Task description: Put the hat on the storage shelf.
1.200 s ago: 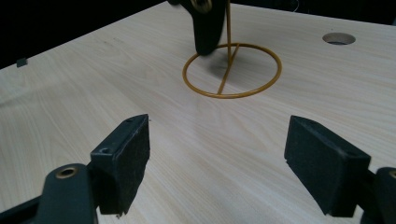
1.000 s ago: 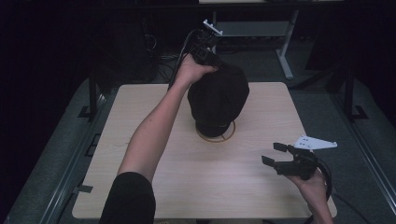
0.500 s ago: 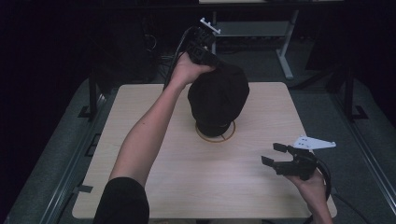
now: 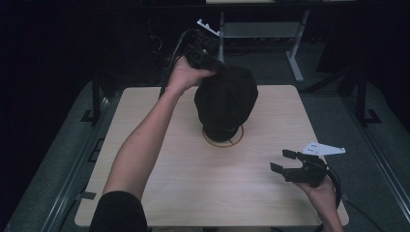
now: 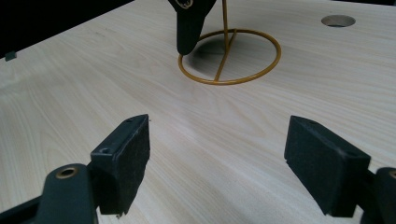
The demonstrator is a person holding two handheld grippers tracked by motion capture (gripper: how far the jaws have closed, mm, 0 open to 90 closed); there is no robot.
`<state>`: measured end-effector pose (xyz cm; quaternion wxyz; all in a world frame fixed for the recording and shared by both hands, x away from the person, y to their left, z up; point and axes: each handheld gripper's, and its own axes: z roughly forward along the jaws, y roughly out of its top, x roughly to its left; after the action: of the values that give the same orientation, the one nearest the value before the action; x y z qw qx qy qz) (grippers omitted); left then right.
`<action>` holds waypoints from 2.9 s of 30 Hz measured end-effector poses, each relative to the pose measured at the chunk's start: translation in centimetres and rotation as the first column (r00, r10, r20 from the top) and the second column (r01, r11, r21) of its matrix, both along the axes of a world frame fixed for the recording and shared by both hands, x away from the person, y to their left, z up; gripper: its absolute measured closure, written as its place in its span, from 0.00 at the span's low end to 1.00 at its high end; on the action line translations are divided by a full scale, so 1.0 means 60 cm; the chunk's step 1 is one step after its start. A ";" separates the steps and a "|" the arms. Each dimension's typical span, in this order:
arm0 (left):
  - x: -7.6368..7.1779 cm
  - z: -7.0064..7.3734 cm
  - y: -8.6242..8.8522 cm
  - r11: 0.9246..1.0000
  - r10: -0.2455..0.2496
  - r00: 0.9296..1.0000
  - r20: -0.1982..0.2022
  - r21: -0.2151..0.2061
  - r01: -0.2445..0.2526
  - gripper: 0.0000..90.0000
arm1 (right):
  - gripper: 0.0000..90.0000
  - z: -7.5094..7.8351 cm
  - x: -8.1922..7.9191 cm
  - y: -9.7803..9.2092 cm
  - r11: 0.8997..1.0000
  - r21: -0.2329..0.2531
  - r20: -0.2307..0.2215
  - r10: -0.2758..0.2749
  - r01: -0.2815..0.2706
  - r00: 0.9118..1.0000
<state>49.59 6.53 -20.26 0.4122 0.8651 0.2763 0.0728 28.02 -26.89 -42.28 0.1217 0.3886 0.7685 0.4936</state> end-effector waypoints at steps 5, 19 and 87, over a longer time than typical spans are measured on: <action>-0.009 -0.004 0.020 1.000 0.011 1.000 0.000 -0.025 -0.011 0.62 | 0.24 0.000 0.001 0.001 1.000 0.004 0.002 0.001 -0.001 1.000; -0.057 -0.009 0.076 0.997 0.028 0.999 0.028 -0.068 -0.026 0.58 | 0.22 0.000 0.007 0.009 1.000 0.016 0.003 -0.012 0.012 1.000; -0.209 -0.150 0.252 0.987 0.120 0.992 0.032 -0.109 -0.116 0.38 | 0.20 0.000 0.021 0.033 0.996 -0.091 0.002 -0.011 0.011 1.000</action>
<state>37.02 21.67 -29.27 0.4582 0.8224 0.3225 0.0985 29.29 -24.91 -42.29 0.1425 0.3864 0.7879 0.4577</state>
